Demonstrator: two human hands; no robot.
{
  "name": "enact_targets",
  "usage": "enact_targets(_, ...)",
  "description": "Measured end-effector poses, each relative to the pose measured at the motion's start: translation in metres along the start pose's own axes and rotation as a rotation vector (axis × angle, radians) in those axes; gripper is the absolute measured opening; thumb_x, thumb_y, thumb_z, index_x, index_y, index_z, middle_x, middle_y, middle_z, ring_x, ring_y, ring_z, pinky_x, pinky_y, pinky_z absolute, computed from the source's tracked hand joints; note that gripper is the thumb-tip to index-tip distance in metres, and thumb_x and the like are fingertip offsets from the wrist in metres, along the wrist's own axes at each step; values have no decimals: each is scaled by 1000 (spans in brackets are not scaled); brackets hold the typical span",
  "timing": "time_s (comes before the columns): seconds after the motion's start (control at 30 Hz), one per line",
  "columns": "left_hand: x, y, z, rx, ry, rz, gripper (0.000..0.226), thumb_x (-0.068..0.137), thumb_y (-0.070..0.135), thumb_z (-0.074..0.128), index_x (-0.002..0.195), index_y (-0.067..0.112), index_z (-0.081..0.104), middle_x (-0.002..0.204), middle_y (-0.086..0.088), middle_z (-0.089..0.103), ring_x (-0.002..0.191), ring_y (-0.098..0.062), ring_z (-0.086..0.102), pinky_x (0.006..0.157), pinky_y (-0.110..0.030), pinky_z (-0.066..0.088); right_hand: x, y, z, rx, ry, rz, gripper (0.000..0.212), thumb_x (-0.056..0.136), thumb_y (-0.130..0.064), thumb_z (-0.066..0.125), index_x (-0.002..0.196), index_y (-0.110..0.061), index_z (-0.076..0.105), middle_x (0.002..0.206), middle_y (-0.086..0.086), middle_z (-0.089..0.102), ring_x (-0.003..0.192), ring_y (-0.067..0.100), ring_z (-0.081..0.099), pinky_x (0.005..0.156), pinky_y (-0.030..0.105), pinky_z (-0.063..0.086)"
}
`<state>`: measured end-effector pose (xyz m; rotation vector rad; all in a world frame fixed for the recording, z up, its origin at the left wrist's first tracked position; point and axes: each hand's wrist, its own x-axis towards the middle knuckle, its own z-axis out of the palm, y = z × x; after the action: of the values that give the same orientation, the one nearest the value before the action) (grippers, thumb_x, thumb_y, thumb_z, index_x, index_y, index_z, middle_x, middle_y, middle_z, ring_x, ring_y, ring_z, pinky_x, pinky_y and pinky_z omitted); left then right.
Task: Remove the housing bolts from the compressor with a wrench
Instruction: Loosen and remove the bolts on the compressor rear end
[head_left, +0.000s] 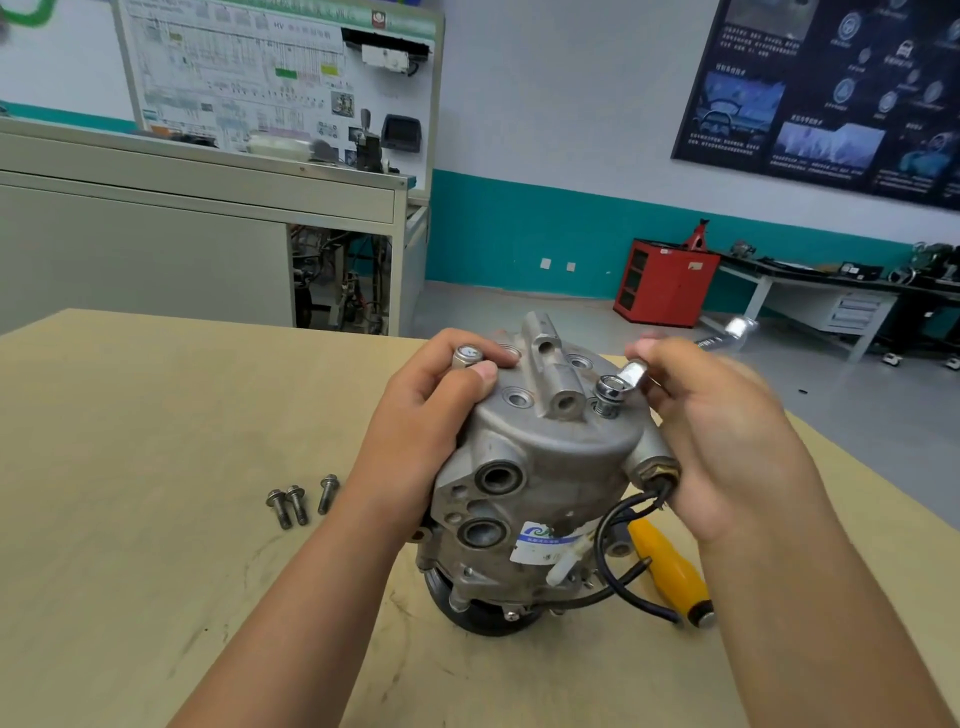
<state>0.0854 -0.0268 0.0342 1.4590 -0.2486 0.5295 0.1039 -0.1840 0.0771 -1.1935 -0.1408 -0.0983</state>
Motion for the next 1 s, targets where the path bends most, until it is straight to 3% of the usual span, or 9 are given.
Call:
enact_targets(0.13, 0, -1, 0, -2, -2, 6, 18, 73, 27, 50, 71, 34, 66, 78, 11, 62, 74, -14, 53, 66, -30, 43, 14, -9, 6, -344, -101, 0, 13, 85, -11, 64, 99, -11, 62, 82, 1, 60, 73, 7, 60, 61, 27, 49)
enact_targets(0.3, 0, -1, -1, 3, -11, 15, 18, 74, 27, 50, 71, 34, 67, 79, 10, 63, 75, -14, 55, 65, -26, 45, 13, -17, 20, -780, -305, -129, 15, 92, -17, 58, 94, -6, 67, 98, 22, 67, 86, 24, 62, 86, 49, 49)
enact_targets(0.4, 0, -1, -1, -9, -10, 18, 18, 74, 26, 51, 72, 34, 67, 80, 7, 64, 78, -18, 56, 69, -33, 45, 8, -20, 26, -906, -353, -348, 20, 91, -14, 59, 90, -30, 71, 102, -9, 65, 102, 9, 57, 94, 29, 45)
enact_targets(0.5, 1, 0, 0, -15, -10, 27, 19, 74, 25, 51, 72, 33, 68, 81, 8, 65, 79, -18, 57, 72, -35, 45, 0, -23, 27, -979, -390, -505, 33, 89, -7, 59, 75, -36, 70, 88, -18, 63, 87, -6, 55, 75, 13, 41)
enact_targets(0.6, 1, 0, -1, -30, -16, 25, 15, 72, 27, 54, 72, 34, 67, 83, 3, 66, 81, -22, 57, 73, -40, 45, -3, -21, 24, -1054, -358, -549, 26, 91, -15, 58, 98, -38, 67, 74, -22, 57, 70, -4, 54, 58, 9, 35)
enact_targets(0.73, 1, -1, -1, -58, -18, 31, 13, 70, 28, 57, 73, 33, 69, 80, 3, 67, 76, -15, 61, 69, -29, 49, -12, -20, 23, -1097, -369, -694, 34, 91, -14, 56, 117, -34, 64, 87, -30, 55, 89, -17, 47, 76, -5, 30)
enact_targets(0.8, 1, -2, -1, -87, -24, 25, 18, 76, 20, 54, 74, 31, 68, 75, 2, 67, 74, -13, 62, 68, -27, 50, -21, -19, 23, -1122, -429, -806, 25, 90, -24, 59, 112, -33, 67, 85, -24, 58, 87, -4, 45, 79, 1, 29)
enact_targets(0.87, 2, -3, -2, -61, -50, 48, 15, 83, 14, 55, 80, 24, 65, 79, -4, 64, 81, -22, 60, 76, -39, 48, -28, -16, 19, -1165, -474, -928, 23, 84, -28, 61, 103, -29, 72, 78, -11, 55, 79, 5, 39, 74, 13, 31)
enact_targets(1.0, 2, 0, -2, -30, -26, 34, 18, 75, 22, 51, 72, 29, 67, 76, 5, 62, 72, -17, 54, 64, -28, 44, -34, -6, -2, -1126, -379, -1196, 10, 80, -13, 68, 86, -14, 75, 79, -1, 61, 78, 17, 48, 71, 21, 37)
